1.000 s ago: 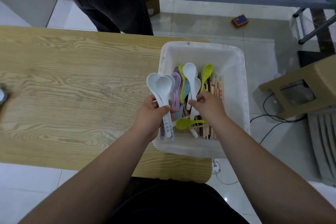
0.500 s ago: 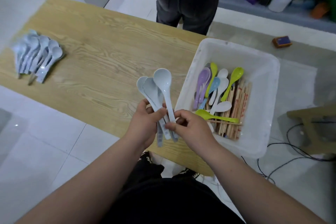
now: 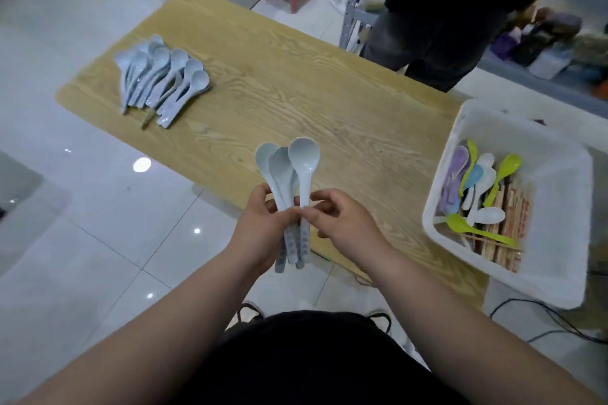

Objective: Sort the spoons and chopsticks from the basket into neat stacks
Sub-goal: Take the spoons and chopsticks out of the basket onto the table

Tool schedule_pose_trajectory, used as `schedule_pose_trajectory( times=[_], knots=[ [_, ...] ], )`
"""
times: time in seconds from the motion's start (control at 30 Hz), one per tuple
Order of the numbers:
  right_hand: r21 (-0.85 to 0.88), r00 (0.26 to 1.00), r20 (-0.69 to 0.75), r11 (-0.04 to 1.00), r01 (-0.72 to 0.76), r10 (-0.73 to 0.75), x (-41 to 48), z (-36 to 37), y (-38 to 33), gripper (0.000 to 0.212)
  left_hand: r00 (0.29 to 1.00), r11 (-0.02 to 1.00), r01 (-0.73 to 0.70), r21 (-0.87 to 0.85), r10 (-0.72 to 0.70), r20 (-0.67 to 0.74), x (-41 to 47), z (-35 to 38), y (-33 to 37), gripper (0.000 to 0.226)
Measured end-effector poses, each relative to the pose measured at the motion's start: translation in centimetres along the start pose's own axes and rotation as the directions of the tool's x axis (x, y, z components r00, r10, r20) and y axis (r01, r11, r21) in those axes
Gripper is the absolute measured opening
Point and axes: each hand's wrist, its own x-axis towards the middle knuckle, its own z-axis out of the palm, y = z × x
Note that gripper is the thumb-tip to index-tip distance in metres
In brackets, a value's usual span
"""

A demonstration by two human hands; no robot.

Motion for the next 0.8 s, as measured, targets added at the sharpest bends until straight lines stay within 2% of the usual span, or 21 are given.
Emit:
schedule_pose_trajectory(
  times=[0.03, 0.2, 0.33, 0.6, 0.8],
  knots=[
    [0.058, 1.000, 0.011, 0.998, -0.023, 0.023, 0.6, 1.7, -0.8, 0.039, 1.000, 0.999, -0.011, 0.033, 0.011, -0.003, 0.0, -1.8, 0.1, 0.046],
    [0.197, 0.991, 0.113, 0.976, -0.088, 0.067, 3.0, 9.3, -4.3, 0.015, 0.998, 0.985, -0.039, 0.166, 0.047, -0.045, -0.3, -8.2, 1.0, 0.038],
    [0.192, 0.986, 0.121, 0.972, -0.134, 0.112, 5.0, 12.8, -5.2, 0.014, 0.996, 0.976, -0.029, 0.216, 0.047, -0.081, 0.7, -10.7, 1.5, 0.036],
    [0.172, 0.967, 0.142, 0.957, -0.234, 0.211, 12.2, 14.7, -6.3, 0.016, 0.998, 0.968, 0.071, 0.239, -0.069, -0.016, 6.4, -13.4, 4.2, 0.032],
    [0.072, 0.959, 0.207, 0.974, -0.213, 0.194, 18.7, 16.3, -9.2, 0.014, 0.986, 0.942, 0.156, 0.296, -0.129, -0.109, 11.5, -16.6, 7.2, 0.039]
  ],
)
